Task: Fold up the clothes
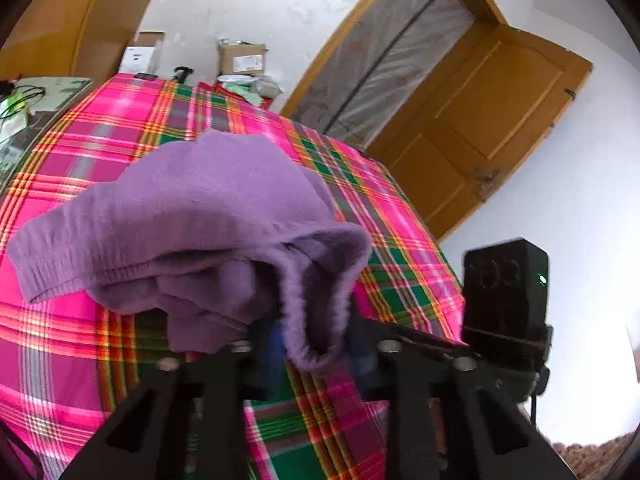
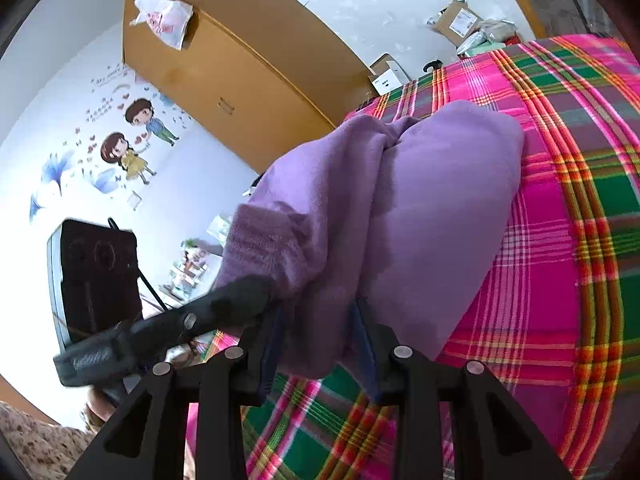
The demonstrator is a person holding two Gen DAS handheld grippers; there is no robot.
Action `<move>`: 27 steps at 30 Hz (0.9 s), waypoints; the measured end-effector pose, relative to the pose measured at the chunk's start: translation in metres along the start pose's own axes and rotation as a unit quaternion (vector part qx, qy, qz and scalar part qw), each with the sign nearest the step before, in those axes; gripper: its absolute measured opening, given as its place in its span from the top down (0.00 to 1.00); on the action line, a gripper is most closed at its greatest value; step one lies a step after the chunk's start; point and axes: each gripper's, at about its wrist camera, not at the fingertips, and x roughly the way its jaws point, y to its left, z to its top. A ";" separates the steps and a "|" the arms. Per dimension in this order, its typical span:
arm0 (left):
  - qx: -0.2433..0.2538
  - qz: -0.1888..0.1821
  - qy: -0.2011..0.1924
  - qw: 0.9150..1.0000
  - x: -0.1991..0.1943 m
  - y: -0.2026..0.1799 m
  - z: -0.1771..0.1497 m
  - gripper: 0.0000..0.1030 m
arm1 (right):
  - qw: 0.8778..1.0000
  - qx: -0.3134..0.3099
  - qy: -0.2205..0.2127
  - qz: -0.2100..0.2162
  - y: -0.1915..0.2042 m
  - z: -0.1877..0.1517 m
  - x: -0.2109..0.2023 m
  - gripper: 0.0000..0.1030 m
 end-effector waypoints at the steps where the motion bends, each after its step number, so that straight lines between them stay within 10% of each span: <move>1: -0.003 0.000 -0.002 1.000 0.000 0.001 0.001 0.87 | 1.000 0.004 -0.004 -0.002 -0.002 0.000 -0.003 0.65; 19: -0.034 0.062 -0.117 0.991 -0.057 0.051 0.031 0.88 | 0.994 0.081 0.003 -0.070 -0.043 0.006 0.006 0.54; 27: -0.034 0.068 -0.114 0.991 -0.058 0.057 0.027 0.88 | 0.995 0.043 -0.018 -0.083 -0.040 0.013 -0.002 0.88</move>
